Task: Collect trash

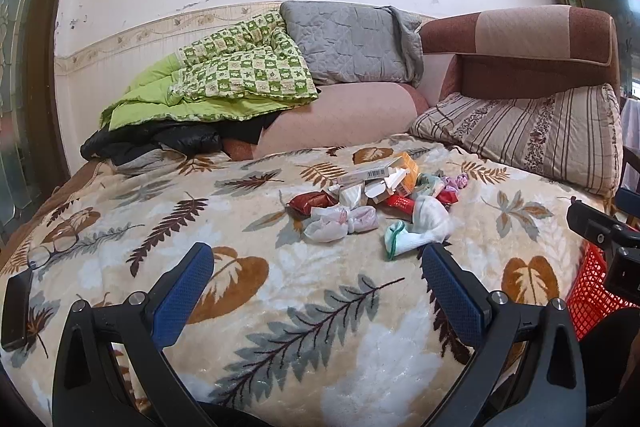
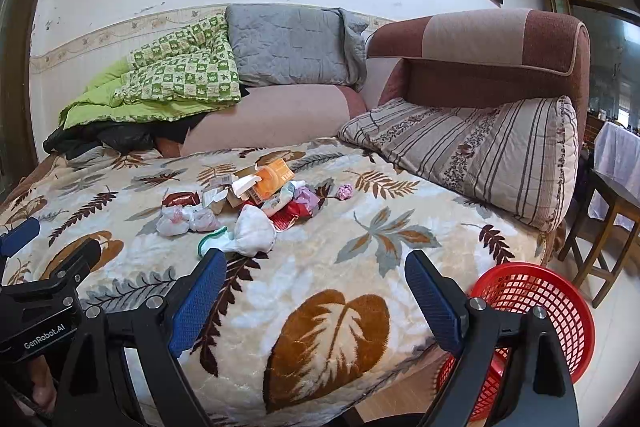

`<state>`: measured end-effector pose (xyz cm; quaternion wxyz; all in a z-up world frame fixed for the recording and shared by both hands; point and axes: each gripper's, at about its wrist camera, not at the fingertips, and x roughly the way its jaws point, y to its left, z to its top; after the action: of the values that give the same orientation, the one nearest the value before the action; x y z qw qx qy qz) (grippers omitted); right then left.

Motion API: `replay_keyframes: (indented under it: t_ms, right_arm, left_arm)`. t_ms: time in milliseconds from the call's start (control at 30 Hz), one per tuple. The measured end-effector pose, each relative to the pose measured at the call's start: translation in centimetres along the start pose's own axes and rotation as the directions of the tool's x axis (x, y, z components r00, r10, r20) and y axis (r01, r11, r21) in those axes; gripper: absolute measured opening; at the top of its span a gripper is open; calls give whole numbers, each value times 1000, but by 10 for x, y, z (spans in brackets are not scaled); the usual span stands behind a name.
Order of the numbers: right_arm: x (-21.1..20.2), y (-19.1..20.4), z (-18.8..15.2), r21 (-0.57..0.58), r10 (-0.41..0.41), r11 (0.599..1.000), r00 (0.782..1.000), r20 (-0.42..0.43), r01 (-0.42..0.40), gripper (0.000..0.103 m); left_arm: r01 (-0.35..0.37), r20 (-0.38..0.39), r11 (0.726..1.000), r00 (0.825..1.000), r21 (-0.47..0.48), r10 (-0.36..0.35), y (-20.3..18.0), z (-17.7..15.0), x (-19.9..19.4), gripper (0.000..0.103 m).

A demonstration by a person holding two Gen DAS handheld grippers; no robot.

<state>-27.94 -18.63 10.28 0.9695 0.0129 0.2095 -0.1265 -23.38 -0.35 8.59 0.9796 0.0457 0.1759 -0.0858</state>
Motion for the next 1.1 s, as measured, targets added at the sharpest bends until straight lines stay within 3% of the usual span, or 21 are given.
replay_keyframes:
  t_ms: [567, 733, 867, 1033, 1100]
  right_arm:
    - [12, 7, -2, -15, 20, 1000, 998, -65, -21, 93]
    - [26, 11, 0, -9, 63, 998, 991, -121, -65, 93]
    - [54, 13, 6, 61, 169, 985, 968, -187, -160, 93]
    - [118, 17, 19, 213, 307, 945, 900, -309, -249, 93]
    - [138, 17, 22, 262, 316, 936, 891, -326, -236, 93]
  left_arm:
    - [15, -114, 997, 993, -74, -24, 15, 1, 21, 103]
    - [23, -157, 995, 987, -101, -39, 21, 0, 29, 103]
    - [29, -205, 991, 977, -127, -55, 24, -3, 39, 103]
    - [31, -245, 985, 967, -170, -73, 31, -6, 47, 103]
    - [34, -257, 984, 963, -176, -80, 33, -7, 50, 103]
